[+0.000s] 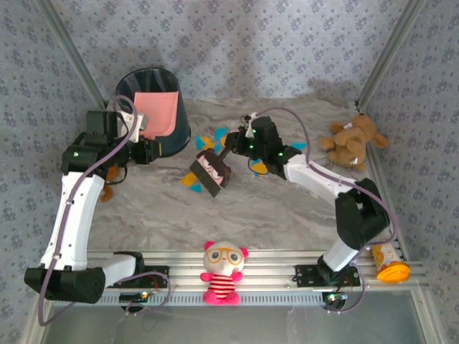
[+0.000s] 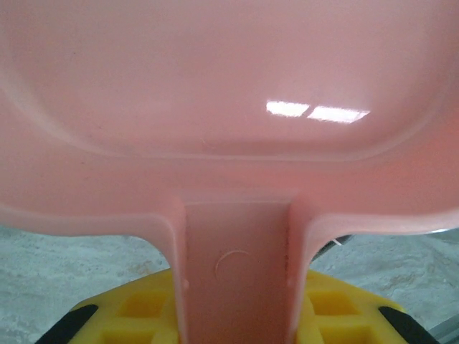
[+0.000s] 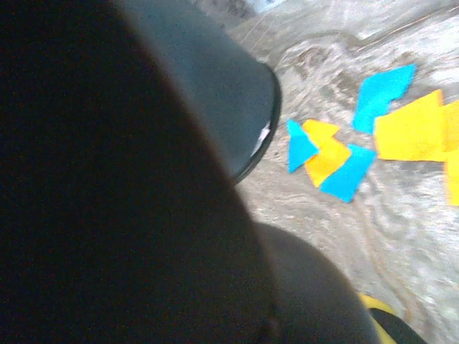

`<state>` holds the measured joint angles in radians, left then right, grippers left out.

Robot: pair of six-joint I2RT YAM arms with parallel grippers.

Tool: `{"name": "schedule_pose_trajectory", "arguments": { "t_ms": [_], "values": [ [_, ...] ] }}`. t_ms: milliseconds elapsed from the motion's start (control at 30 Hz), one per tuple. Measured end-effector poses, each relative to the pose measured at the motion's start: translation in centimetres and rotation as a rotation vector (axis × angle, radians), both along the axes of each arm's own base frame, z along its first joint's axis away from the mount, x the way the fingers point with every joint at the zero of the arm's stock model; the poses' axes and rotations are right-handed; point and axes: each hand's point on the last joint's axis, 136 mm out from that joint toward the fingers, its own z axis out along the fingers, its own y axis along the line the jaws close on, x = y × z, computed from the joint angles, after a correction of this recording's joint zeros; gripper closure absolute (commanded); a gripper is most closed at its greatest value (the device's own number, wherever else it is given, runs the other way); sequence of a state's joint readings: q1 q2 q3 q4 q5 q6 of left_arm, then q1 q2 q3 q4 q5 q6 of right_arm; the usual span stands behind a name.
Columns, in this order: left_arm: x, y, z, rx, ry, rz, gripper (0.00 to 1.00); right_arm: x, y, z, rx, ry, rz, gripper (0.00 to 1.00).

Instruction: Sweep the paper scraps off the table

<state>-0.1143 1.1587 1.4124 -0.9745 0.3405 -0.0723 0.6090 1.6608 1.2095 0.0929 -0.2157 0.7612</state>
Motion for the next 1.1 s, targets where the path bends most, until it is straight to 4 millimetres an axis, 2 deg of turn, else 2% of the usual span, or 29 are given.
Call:
{"name": "schedule_pose_trajectory", "arguments": {
  "t_ms": [133, 233, 333, 500, 600, 767, 933, 1100],
  "values": [
    [-0.3, 0.3, -0.4, 0.015, 0.004, 0.008, 1.0, 0.7, 3.1, -1.4, 0.034, 0.046, 0.047, 1.0],
    [-0.5, 0.4, -0.2, 0.019, -0.002, 0.011, 1.0, 0.9, 4.7, -3.1, 0.041, 0.082, 0.061, 1.0],
    [-0.9, 0.5, -0.5, 0.021, 0.003, 0.013, 1.0, 1.3, 5.4, -4.8, 0.042, 0.12, 0.052, 1.0],
    [-1.1, 0.5, -0.7, 0.022, 0.014, 0.013, 1.0, 2.1, 5.4, -7.6, 0.025, 0.174, 0.009, 1.0],
    [-1.2, 0.5, -0.7, 0.022, 0.014, 0.012, 1.0, 2.4, 4.7, -8.3, -0.001, 0.187, -0.03, 1.0],
    [-1.3, 0.2, -1.2, 0.027, 0.023, -0.003, 1.0, 3.0, 2.9, -8.4, -0.026, 0.171, -0.098, 1.0],
    [-1.6, -0.1, -2.1, 0.033, 0.044, -0.023, 1.0, 2.1, -2.2, -8.6, -0.057, 0.176, -0.197, 1.0],
    [-1.8, -0.8, -2.4, 0.04, 0.046, -0.055, 1.0, 1.6, -6.4, -8.4, -0.081, 0.163, -0.293, 1.0]
  ]
}}
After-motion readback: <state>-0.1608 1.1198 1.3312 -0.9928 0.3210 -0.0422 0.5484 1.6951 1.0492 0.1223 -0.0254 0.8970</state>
